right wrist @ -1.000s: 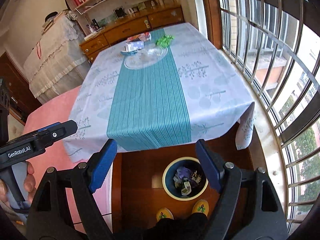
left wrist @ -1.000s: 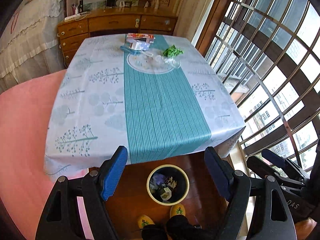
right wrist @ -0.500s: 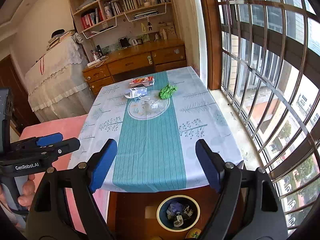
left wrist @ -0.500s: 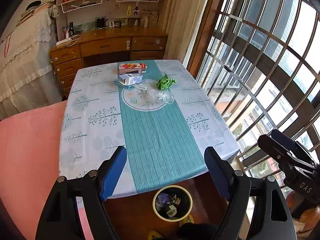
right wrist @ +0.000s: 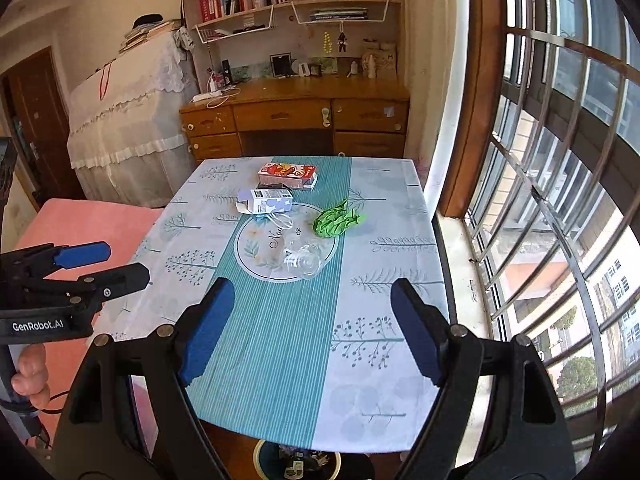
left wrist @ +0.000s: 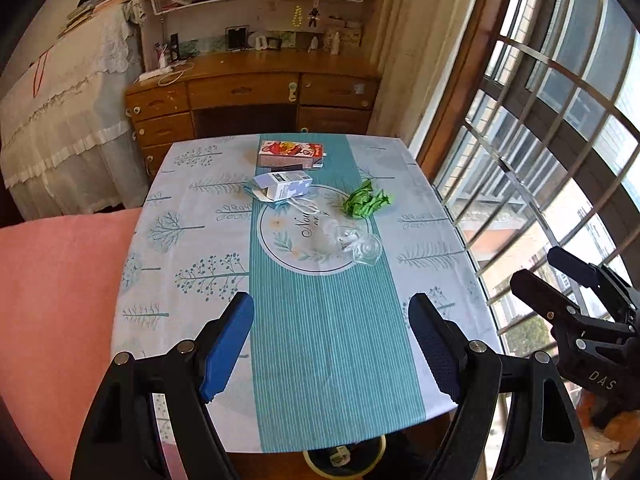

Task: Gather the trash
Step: 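Grasp the clear plastic bottle with the left tool while the right tool approaches the green paper, then close the right tool on the green crumpled paper, then carry the bottle and green paper down over the bin with both tools, then open both tools to drop the bottle and paper into the bin, then raise both tools back toward the table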

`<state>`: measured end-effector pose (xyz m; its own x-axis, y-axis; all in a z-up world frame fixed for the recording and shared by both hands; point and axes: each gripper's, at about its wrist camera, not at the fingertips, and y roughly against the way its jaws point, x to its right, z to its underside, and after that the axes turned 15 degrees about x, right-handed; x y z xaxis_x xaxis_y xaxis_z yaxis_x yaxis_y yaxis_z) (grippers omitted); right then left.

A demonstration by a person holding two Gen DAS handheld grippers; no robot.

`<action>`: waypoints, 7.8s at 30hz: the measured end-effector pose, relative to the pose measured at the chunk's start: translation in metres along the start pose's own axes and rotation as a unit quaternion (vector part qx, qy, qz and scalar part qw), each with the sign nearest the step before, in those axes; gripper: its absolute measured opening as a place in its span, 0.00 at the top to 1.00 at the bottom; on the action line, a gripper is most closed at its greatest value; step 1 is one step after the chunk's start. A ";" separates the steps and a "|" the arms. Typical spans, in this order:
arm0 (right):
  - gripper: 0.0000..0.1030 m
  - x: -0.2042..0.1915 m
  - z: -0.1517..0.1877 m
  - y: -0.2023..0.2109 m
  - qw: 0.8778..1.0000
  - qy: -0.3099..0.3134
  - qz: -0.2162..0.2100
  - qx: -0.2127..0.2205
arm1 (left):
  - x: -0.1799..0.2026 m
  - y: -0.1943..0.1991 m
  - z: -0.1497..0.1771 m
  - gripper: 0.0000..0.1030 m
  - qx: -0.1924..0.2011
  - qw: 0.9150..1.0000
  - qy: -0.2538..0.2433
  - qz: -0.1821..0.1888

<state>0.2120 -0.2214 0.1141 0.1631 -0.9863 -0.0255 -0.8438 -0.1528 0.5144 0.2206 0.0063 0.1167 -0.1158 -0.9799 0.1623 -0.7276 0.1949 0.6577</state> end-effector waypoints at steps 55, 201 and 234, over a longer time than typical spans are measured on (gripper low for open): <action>0.37 0.069 0.043 -0.422 0.949 -0.141 -0.099 -0.264 | 0.004 -0.314 0.034 0.83 -0.128 0.943 0.286 -0.116; 0.23 -0.027 0.449 -0.014 0.946 -0.174 0.036 -0.271 | -0.024 -0.068 0.427 0.34 -0.203 0.979 0.008 -0.015; 0.25 -0.010 0.101 0.089 0.996 -0.026 -0.016 -0.081 | 0.013 0.125 0.108 0.34 0.015 0.994 -0.023 -0.102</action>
<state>0.0831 -0.2312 0.0733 0.1584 -0.9836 -0.0858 -0.7439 -0.1760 0.6447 0.0550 0.0138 0.1215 0.0058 -1.0000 -0.0066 -0.7592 -0.0087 0.6508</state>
